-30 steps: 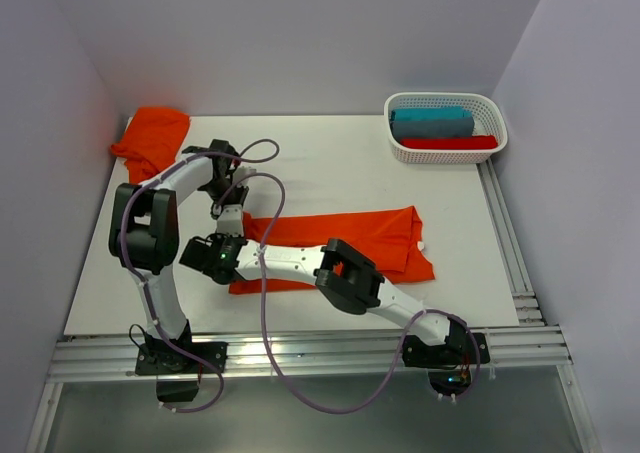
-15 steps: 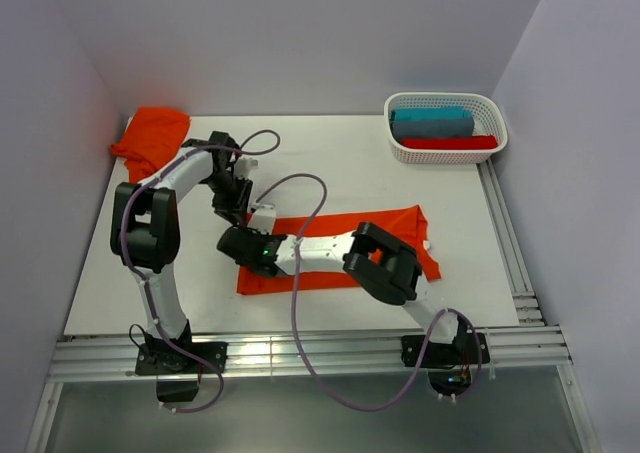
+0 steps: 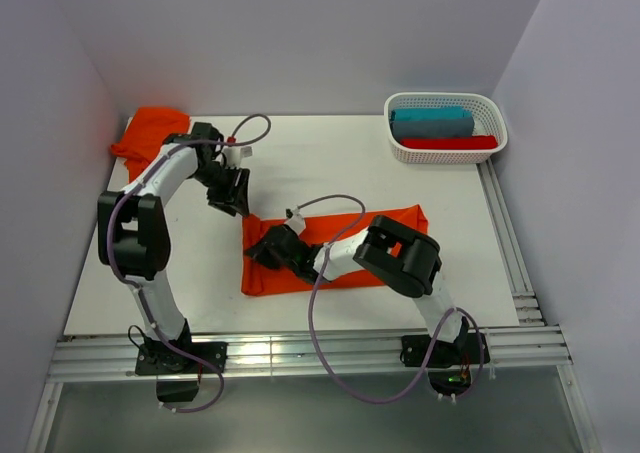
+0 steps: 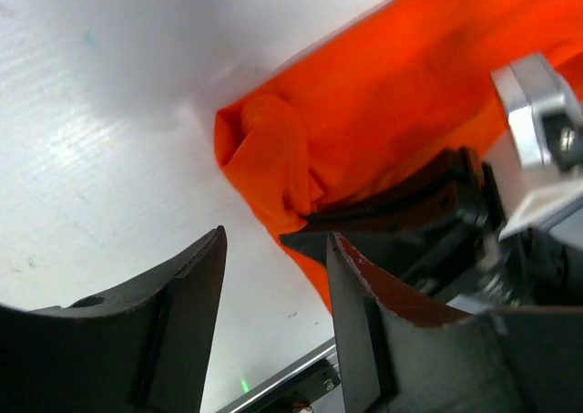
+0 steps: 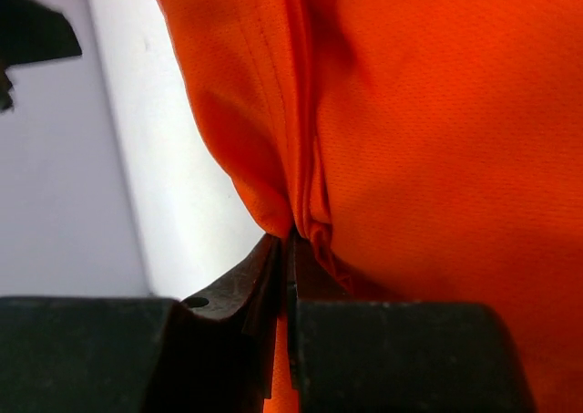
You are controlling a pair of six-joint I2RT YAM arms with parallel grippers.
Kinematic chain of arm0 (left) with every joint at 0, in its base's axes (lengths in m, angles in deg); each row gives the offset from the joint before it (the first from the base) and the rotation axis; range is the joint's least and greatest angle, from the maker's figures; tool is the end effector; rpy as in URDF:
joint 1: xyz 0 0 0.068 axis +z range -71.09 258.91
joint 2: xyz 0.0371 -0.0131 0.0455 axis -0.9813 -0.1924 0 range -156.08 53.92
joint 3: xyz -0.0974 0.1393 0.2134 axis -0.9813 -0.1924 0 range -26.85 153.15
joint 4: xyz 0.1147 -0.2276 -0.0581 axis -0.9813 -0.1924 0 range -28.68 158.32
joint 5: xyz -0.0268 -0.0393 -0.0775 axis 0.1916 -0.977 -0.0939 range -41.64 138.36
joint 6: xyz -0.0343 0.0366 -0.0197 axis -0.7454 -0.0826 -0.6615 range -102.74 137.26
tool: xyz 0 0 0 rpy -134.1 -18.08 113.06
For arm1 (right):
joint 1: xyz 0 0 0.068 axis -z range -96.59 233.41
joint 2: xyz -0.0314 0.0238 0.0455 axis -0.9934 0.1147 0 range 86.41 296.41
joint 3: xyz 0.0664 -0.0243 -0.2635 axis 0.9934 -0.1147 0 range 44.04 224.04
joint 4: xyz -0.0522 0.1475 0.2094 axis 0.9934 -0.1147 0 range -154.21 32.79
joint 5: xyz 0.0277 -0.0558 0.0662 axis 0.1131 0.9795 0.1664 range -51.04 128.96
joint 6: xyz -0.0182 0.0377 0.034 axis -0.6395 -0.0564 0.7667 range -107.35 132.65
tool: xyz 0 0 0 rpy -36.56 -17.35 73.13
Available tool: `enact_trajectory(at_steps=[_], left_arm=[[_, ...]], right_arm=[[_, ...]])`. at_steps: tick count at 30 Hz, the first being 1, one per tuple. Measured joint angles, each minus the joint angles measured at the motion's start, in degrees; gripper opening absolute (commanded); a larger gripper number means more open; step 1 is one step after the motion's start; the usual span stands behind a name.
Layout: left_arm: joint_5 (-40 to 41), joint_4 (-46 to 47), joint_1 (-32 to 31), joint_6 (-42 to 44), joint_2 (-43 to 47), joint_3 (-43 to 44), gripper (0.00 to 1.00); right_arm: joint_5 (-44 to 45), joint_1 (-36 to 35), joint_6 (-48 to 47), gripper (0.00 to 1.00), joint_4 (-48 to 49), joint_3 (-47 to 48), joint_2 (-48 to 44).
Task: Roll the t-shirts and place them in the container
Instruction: Roll the tshirt
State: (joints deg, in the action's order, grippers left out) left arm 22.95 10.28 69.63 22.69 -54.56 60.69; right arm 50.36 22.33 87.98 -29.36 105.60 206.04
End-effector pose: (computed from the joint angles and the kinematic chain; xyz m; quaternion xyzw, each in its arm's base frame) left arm 0.3669 -0.0754 0.2282 0.1453 0.9603 -0.2219 0.0863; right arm 0.2116 0.3687 0.1120 0.1560 0.8499 0.4285 0.2640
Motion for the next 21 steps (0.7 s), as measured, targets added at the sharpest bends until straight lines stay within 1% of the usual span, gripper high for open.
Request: enact_trajectory(at_steps=[5,9,14,21], left_arm=[[-4.1,0.7,3.7,2.9,1.9,-5.6,0.51],[-6.0,1.8,4.7,4.7,1.8,-11.0,0.50],[-8.0,4.5,4.5,5.0,0.3,-14.7,0.50],[-10.0,8.2,4.5,3.5,-3.3,-16.1,0.50]], right_arm=[[-3.3,0.7,5.7,0.08,11.6,-6.6,0.1],[-5.1,1.0,9.3,0.08,18.6,-9.4,1.3],[-6.2,1.4,12.5,0.08,24.5,-10.9,2.7],[-7.1,1.7,15.5,0.07,30.2,-11.7,4.3]])
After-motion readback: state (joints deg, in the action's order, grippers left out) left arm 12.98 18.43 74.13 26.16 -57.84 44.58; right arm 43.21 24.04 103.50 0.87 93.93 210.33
